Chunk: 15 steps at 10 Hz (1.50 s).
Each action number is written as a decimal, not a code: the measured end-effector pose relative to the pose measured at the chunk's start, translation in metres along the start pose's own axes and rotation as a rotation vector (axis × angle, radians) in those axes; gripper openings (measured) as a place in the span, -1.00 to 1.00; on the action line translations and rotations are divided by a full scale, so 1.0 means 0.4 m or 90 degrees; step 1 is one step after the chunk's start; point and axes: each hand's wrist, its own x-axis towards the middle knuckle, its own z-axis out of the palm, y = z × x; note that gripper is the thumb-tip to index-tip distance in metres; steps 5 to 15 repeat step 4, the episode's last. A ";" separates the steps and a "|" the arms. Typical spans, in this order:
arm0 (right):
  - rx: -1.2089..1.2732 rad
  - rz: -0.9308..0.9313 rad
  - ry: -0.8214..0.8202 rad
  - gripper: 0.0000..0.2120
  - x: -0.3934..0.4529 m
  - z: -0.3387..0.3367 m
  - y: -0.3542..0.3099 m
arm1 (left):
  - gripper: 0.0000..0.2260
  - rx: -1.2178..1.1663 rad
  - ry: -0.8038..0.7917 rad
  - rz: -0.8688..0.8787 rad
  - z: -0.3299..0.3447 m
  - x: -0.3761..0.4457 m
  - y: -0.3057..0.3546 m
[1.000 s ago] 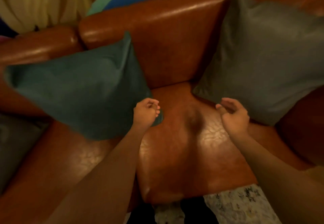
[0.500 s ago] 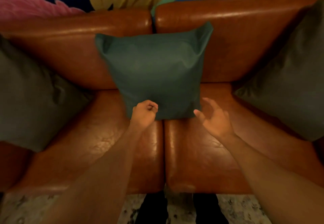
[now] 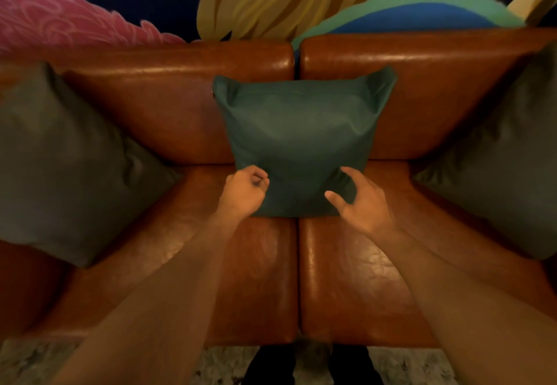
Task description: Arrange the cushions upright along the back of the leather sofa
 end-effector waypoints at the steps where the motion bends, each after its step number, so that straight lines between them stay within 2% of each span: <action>1: -0.011 -0.001 -0.001 -0.34 0.005 -0.007 -0.012 | -0.92 0.000 0.004 0.000 -0.005 -0.005 -0.005; 2: -0.029 -0.010 -0.009 -0.32 0.005 -0.022 -0.031 | -0.87 0.008 0.010 0.002 -0.026 -0.015 0.006; 4: -0.080 -0.055 0.013 -0.26 0.038 -0.126 -0.156 | -0.66 0.020 0.033 0.072 -0.140 0.013 0.089; 15: -0.080 -0.055 0.013 -0.26 0.038 -0.126 -0.156 | -0.66 0.020 0.033 0.072 -0.140 0.013 0.089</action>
